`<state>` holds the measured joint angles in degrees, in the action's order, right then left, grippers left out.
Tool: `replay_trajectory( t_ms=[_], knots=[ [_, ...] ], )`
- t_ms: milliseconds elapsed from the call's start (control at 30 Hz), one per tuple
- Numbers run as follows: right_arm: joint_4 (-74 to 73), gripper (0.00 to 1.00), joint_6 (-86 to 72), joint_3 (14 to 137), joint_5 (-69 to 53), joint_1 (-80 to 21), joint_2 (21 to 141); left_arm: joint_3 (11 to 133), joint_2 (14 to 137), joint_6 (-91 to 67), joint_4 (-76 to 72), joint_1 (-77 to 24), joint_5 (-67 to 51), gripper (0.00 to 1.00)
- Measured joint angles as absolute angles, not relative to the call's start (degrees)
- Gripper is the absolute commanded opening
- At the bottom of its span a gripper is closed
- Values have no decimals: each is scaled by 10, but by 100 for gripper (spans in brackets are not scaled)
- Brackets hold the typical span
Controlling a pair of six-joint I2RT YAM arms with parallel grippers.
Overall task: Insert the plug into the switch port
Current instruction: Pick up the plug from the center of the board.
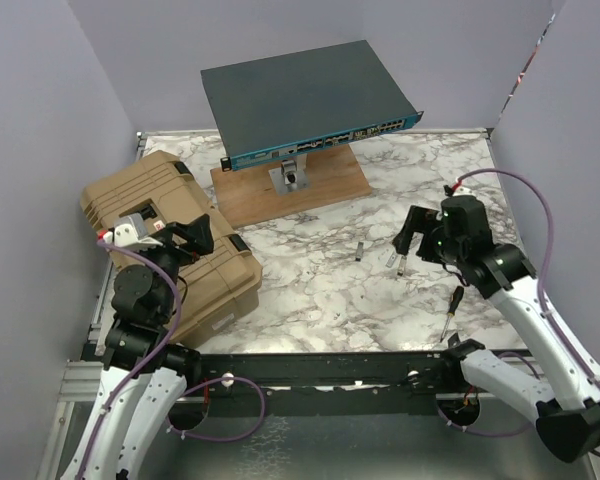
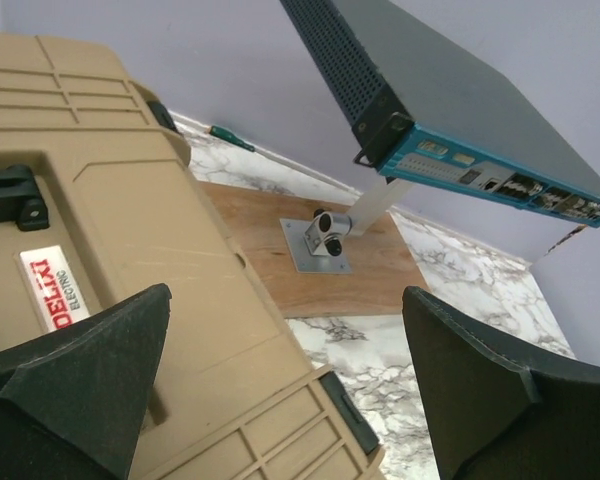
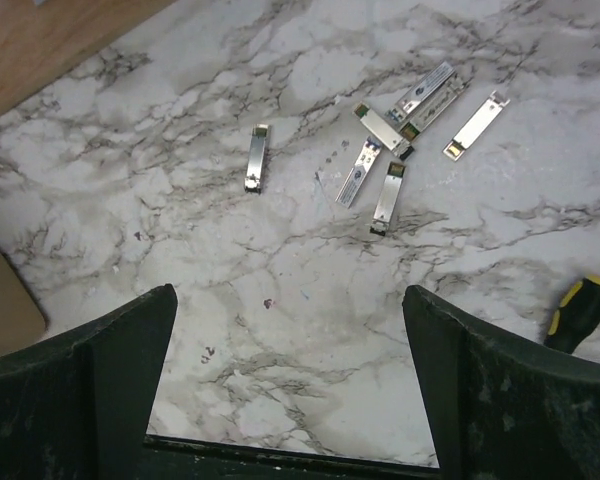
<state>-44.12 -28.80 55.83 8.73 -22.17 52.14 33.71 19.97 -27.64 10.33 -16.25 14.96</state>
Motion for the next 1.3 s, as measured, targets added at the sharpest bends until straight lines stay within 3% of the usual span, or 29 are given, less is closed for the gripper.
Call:
replay_trajectory(
  t_ms=[300, 567, 1033, 1300],
  knots=[
    [-377, 91, -338, 464, 42, -223, 627, 414, 272, -292, 155, -163, 119, 99],
    [-316, 85, -360, 460, 51, -251, 708, 446, 345, -304, 199, -163, 46, 99],
    [-158, 80, -416, 419, 226, -442, 775, 488, 378, -306, 240, -183, 25, 99],
    [-80, 63, -444, 398, 319, -452, 812, 498, 379, -306, 271, -199, 25, 99]
  ],
)
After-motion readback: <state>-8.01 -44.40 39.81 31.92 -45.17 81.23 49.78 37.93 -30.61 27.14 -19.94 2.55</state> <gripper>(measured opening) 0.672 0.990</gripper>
